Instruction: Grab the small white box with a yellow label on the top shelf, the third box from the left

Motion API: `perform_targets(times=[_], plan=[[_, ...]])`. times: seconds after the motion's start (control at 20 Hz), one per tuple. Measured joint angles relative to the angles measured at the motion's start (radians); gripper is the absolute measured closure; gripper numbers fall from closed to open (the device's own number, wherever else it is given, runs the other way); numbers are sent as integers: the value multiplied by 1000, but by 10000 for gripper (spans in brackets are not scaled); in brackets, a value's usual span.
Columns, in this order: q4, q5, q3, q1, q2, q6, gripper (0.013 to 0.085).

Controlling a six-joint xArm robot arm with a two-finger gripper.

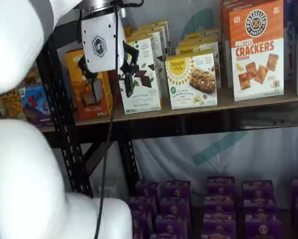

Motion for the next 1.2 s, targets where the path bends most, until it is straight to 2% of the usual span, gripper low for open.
perform_targets(times=[0.15, 0.3, 0.5, 0.6, 0.65, 0.9, 1.0, 1.2], plan=[[50, 55, -26, -44, 32, -19, 130], [55, 61, -29, -47, 35, -21, 130], [30, 26, -20, -51, 30, -37, 130], [-42, -52, 12, -25, 7, -42, 130], [-57, -85, 25, -30, -2, -51, 130], [-49, -232, 49, -176, 31, -185, 130], [-38, -261, 47, -212, 47, -219, 130], [-27, -294, 38, -259, 79, -263, 130]])
